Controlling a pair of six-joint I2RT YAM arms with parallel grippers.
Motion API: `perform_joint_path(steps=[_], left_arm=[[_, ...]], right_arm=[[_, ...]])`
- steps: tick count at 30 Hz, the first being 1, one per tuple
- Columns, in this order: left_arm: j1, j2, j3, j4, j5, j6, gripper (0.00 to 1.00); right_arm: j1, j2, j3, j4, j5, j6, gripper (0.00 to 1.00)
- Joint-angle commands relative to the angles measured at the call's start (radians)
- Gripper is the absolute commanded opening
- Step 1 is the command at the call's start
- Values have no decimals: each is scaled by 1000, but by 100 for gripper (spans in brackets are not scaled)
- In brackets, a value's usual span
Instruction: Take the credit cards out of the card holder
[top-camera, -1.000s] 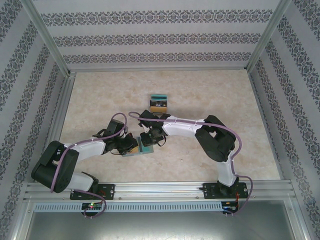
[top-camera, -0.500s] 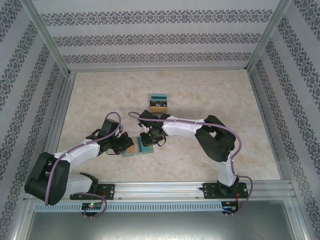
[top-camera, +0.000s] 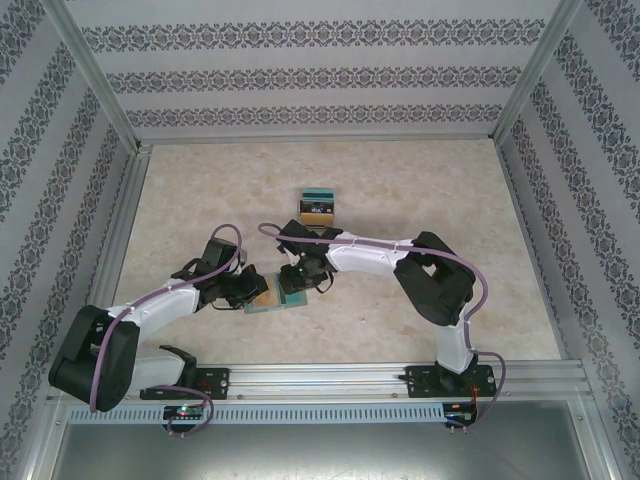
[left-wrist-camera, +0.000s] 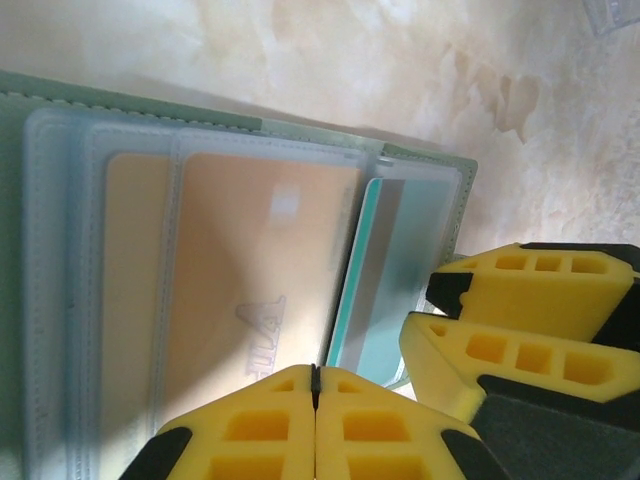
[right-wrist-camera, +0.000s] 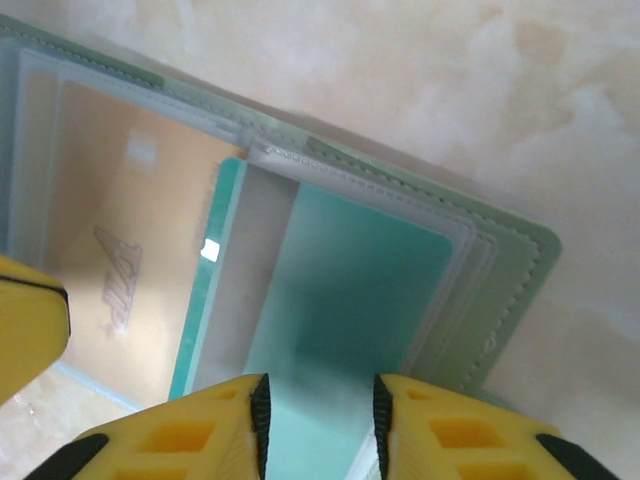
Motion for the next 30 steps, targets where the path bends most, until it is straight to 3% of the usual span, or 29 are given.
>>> perform_joint_path(steps=[1,4,9,21,30], left_arm=[[12,3,-13,17,6,10,7],[11,2,-13,18,8,7,7],[4,4,-18,39,14,-2,8],[-21,57,-24,113,28,-30,21],[-31,83,-20,135,34,-28,21]], right_arm=[[2,-39,-14,-31,21,12,39],[1,-28,-20,-27,18,19,45],[2,-1,-25,-4,-5,25,42],[16,50,12,12,-68,20,37],[21,62,26,12,-71,19,37]])
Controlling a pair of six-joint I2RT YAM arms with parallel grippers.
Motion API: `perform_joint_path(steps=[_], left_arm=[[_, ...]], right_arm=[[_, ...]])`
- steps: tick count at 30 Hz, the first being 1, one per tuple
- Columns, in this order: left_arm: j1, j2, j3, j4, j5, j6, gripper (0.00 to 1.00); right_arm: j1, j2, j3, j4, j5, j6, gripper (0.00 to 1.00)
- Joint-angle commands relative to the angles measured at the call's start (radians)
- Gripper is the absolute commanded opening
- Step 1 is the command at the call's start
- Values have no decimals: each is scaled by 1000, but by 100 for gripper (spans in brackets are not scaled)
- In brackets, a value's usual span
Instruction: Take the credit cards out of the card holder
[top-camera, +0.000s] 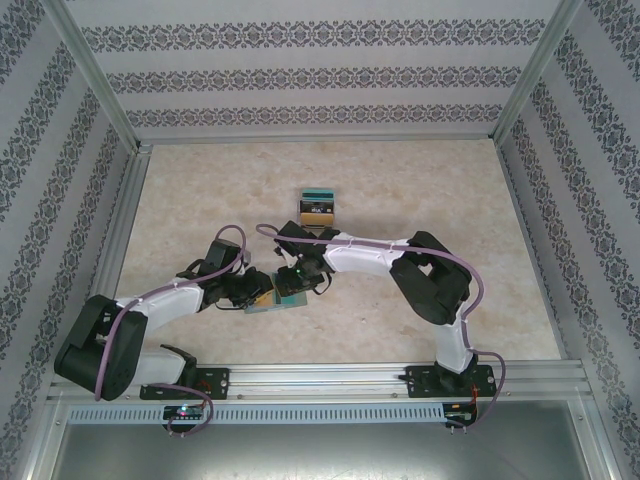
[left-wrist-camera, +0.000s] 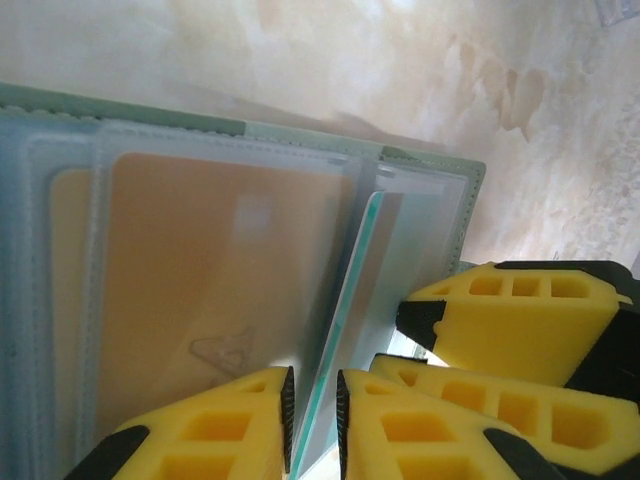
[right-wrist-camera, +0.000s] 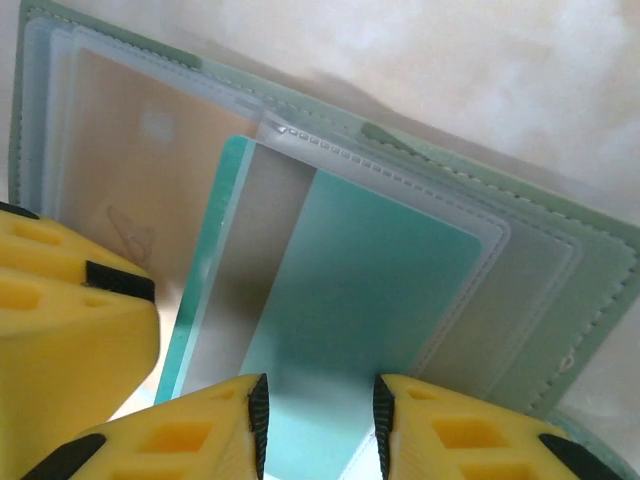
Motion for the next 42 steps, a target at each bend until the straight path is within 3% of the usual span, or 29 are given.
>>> perform_joint_path(steps=[1,7,16,42], left_arm=[[-16,22,-5,42,15,-9,21],[-27,54,3,56,16,-9,20],[-34,50,3,51,8,-10,0],[42,-230,-3,-305,-153,82,0]], right_arm=[[12,29,11,-10,-12,0,37],[12,30,12,-13,-6,-2,37],[10,33,7,-13,2,-2,37],[-31,11,-53,-15,31,2,36]])
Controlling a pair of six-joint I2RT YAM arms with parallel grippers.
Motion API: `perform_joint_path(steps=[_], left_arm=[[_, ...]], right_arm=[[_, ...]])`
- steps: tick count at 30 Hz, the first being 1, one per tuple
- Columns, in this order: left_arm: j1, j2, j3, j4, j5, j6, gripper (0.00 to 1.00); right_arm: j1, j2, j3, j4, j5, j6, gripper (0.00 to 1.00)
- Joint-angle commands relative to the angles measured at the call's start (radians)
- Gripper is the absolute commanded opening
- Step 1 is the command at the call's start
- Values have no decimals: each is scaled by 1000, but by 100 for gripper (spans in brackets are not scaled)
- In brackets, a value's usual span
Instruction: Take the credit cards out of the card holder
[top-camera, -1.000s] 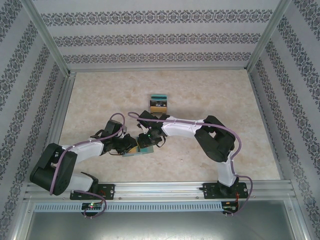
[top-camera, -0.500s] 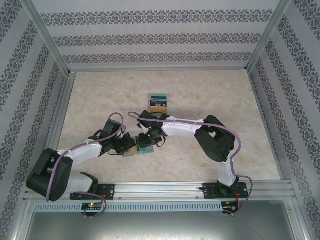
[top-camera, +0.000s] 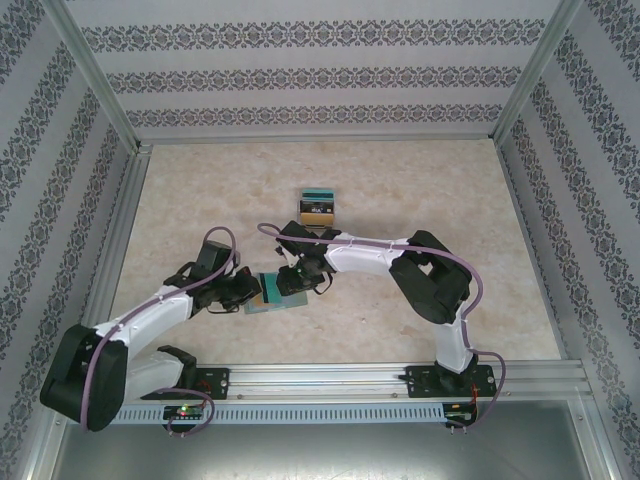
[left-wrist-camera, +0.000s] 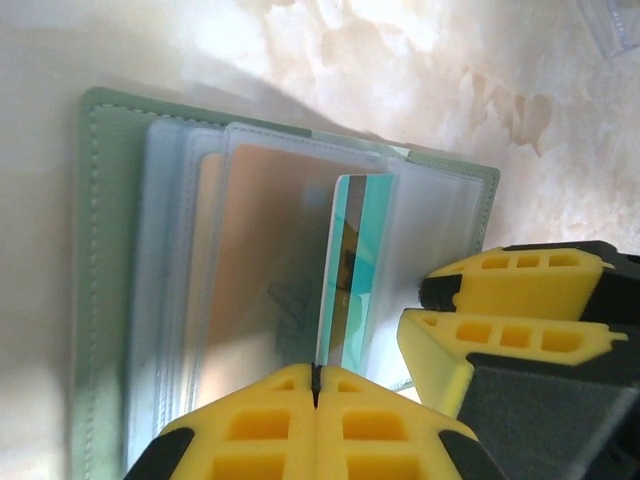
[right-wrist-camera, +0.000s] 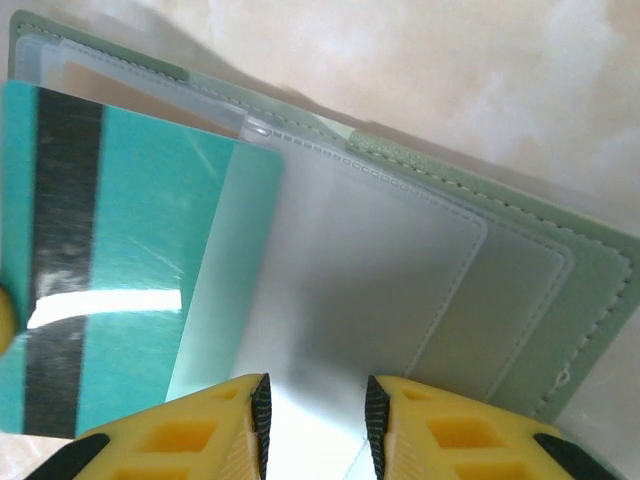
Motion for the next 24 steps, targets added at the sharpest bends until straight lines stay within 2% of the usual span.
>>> perform_joint_path(steps=[1,6,13,18,24], left_arm=[[22,-58,-1,-117,-48,31,0],[26,-133,25,-180,-64,31,0],[27,-207,98,-222,-55,35,0],[27,-216,135,-109,17,-4,0],[26,-153,145,152,119,-97,0]], right_arm=[[-16,7,-35,-41,42,-1,36],[-22,-20,-29,-40,44,-10,37],[-62,-148,-5,-35,58,-24,40],[-143,-267,-48,42,-15,18,40],[-252,-350,-120,185,-212,113,37]])
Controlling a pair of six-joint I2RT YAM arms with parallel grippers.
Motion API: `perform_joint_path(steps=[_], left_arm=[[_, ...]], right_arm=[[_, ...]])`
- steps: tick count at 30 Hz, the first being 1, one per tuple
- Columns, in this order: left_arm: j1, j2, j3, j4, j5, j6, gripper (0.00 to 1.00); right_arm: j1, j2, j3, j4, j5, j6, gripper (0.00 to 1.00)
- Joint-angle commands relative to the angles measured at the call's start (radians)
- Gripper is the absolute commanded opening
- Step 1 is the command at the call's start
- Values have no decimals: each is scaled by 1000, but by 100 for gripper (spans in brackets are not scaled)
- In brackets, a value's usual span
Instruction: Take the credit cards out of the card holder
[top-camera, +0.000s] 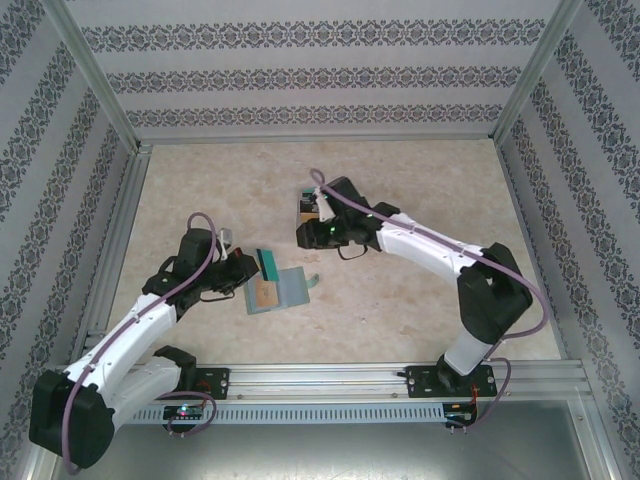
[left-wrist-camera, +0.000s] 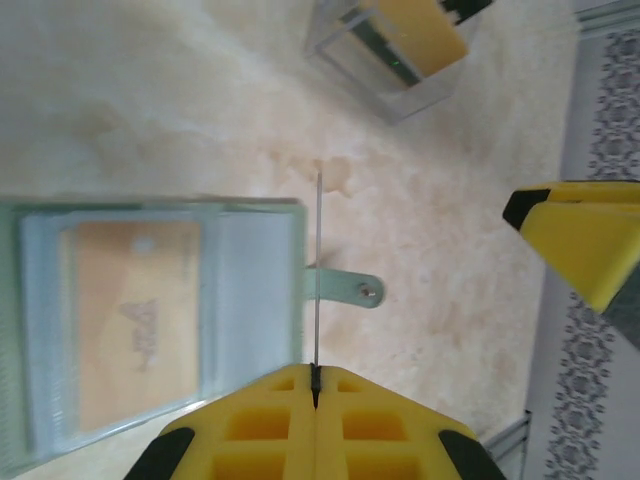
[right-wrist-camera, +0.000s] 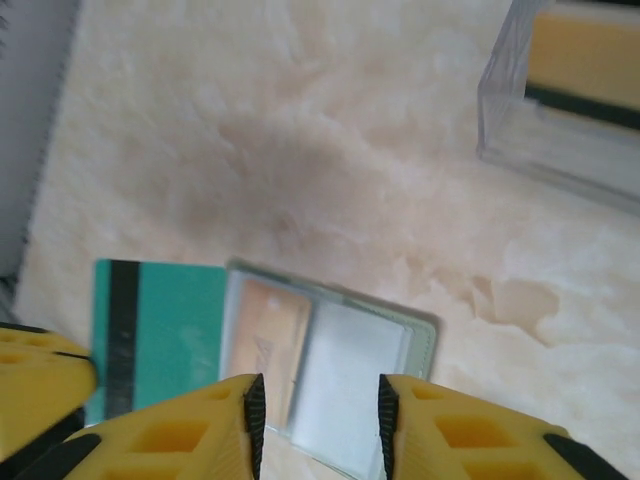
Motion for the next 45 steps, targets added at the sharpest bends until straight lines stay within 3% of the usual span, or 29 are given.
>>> perform_joint_path(steps=[1,7,14,27,45], left_arm=[[10,43,33,231,90,-84,0],[10,149,73,422,155,-149,0],[11,206,94,518,196,-187,0],[11,221,73,501,202,-178,0],[10,233,85,433,177,-140,0]], right_arm=[[-38,-24,-57,108,-147,81,37],[-73,-42,-138,271,-268,192,33],[-82,-1,-198,431,-350,306,31],[-108,25,-252,642,-421,446,27],[-145,-21,-305,662,-386,457,30]])
